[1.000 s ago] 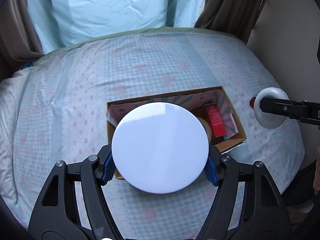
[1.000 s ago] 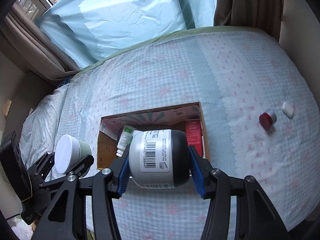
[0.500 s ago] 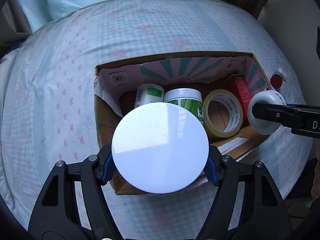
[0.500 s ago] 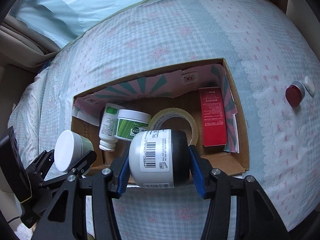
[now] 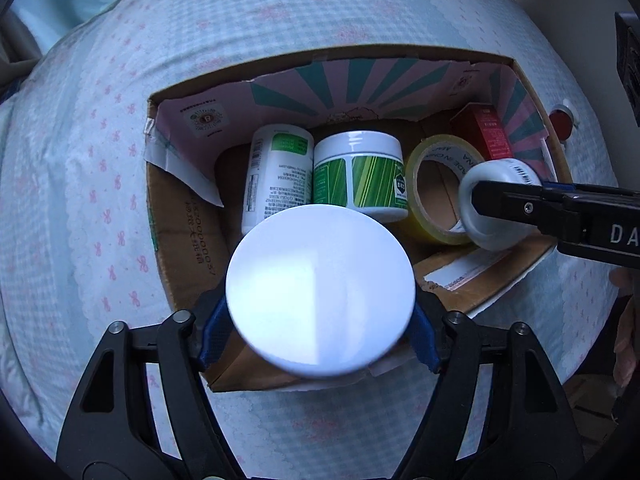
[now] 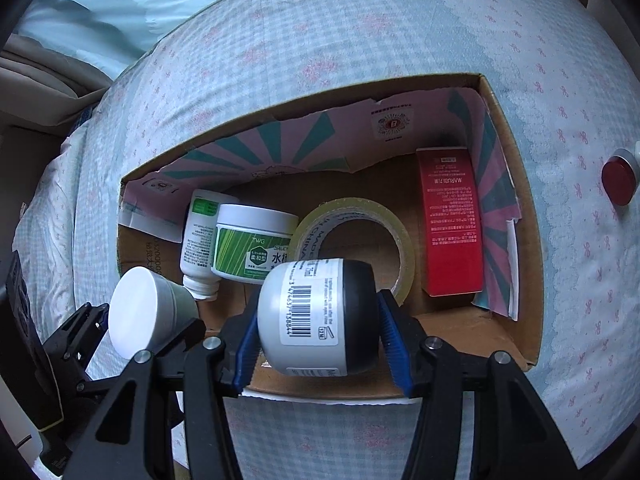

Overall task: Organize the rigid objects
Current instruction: 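Carry the white lid and small bottle to the box and release both inside, then lift both tools away from the box toward the remaining items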

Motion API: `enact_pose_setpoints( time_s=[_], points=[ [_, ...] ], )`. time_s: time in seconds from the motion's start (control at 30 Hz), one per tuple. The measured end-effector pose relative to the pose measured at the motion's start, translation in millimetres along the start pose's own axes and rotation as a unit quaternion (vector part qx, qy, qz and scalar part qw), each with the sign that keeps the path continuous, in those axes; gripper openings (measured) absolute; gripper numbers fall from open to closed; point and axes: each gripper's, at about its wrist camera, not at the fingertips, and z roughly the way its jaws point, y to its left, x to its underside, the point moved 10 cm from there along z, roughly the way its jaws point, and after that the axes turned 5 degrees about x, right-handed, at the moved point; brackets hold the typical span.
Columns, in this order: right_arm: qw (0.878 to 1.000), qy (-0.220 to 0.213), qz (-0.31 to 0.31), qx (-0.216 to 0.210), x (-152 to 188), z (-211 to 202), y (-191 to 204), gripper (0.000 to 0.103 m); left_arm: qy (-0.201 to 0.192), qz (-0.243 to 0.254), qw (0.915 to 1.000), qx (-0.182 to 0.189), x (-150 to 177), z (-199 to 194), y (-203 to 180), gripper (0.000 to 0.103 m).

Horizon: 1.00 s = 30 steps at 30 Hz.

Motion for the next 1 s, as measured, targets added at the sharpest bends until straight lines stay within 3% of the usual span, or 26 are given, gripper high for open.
enact_pose_setpoints(
  time_s=[0.03, 0.07, 0.1, 0.57, 0.8, 1.0],
  points=[
    [1.0, -0.001, 0.006, -0.003, 0, -1, 0, 0.075, 0.0, -0.002, 1.0, 0.001, 1, -2, 1, 0.103],
    [1.0, 0.001, 0.013, -0.004, 1, -2, -1, 0.098, -0.007, -0.006, 0.9999, 0.004, 1, -7, 2, 0.103],
    [1.0, 0.005, 0.02, -0.007, 1, -2, -2, 0.103, -0.008, -0.009, 0.9999, 0.006, 2, -10, 3, 0.103],
    [1.0, 0.021, 0.015, 0.013, 21, -10, -6, 0.103, -0.018, -0.069, 0.9974, 0.004, 17, -43, 34, 0.103],
    [1.0, 0.02, 0.006, 0.019, 22, -31, -1, 0.103, -0.036, -0.076, 0.9964, 0.006, 14, -69, 26, 0.103],
    [0.999, -0.006, -0.001, 0.035, 21, -73, -8, 0.103, -0.063, -0.078, 0.9949, 0.003, 5, -107, 7, 0.103]
  ],
)
